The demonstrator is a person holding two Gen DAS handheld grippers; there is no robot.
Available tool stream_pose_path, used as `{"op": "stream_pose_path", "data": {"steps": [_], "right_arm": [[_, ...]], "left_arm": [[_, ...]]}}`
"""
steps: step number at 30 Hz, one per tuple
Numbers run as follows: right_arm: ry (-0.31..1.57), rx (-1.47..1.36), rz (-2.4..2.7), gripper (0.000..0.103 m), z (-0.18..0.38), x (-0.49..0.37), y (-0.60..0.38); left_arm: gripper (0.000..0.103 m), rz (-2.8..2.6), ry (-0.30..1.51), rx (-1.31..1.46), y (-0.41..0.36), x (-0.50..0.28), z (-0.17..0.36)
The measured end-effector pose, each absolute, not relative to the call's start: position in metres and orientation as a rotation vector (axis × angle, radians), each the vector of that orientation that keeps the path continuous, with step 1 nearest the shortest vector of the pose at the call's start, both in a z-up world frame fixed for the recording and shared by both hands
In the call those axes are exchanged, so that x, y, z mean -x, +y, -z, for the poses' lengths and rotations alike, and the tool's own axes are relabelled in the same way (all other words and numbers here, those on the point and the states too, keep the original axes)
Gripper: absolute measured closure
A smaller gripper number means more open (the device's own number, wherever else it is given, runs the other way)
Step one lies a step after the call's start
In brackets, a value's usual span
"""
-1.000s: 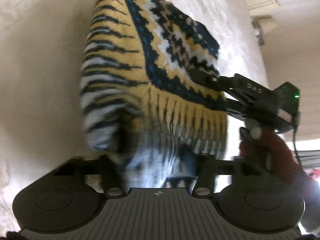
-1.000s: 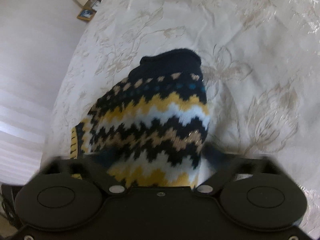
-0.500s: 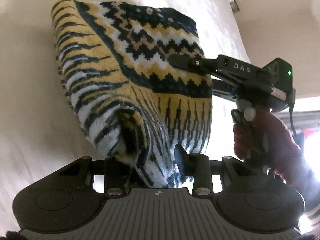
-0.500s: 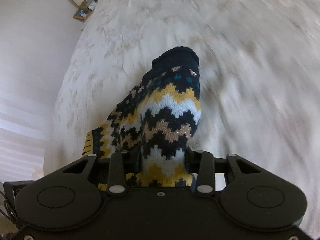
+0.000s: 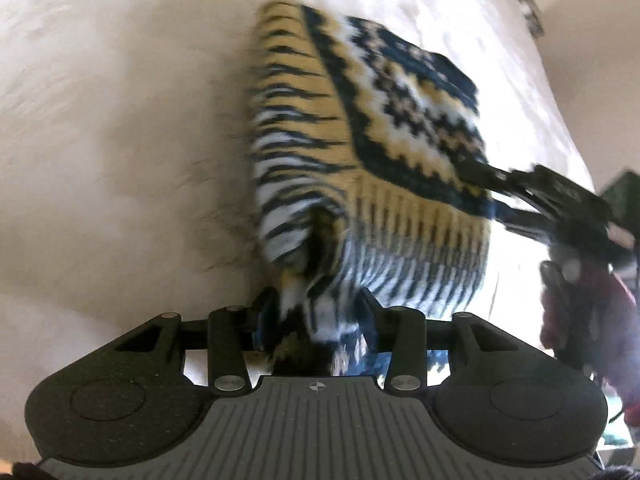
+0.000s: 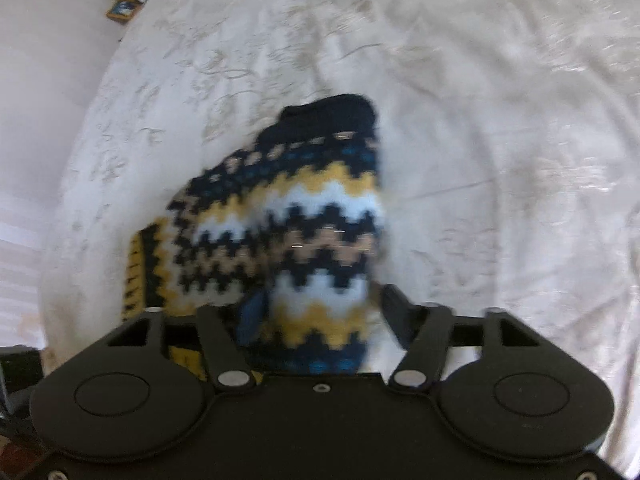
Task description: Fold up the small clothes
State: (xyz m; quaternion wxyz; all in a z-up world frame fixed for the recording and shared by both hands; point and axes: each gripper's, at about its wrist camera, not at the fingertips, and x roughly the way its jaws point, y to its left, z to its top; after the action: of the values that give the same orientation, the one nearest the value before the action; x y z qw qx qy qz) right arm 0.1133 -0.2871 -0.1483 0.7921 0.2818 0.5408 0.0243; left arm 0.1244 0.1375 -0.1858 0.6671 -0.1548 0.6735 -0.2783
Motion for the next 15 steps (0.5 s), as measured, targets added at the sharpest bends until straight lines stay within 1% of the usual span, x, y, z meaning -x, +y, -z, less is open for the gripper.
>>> {"op": "stream_pose_path", "data": {"steps": [5, 7, 12, 15], "right_arm": [[1.109, -0.582, -0.053, 0.029, 0.134, -0.102, -0.291], [1.083, -0.576, -0.050, 0.023, 0.127, -0.093, -0.295], [1.048, -0.548, -0.014, 0.019, 0.118, -0.084, -0.300], [1.048, -0.545, 0.004, 0.017, 0.119, -0.084, -0.303]], "left_arm": [[0.061, 0.629, 1.420, 0.240, 0.149, -0.117, 0.144], [0.061, 0.657, 1.359, 0.211, 0.147, -0.114, 0.126], [0.061, 0.769, 1.204, 0.110, 0.126, -0.110, 0.083], [0.059, 0.817, 1.127, 0.083, 0.103, -0.116, 0.076]]}}
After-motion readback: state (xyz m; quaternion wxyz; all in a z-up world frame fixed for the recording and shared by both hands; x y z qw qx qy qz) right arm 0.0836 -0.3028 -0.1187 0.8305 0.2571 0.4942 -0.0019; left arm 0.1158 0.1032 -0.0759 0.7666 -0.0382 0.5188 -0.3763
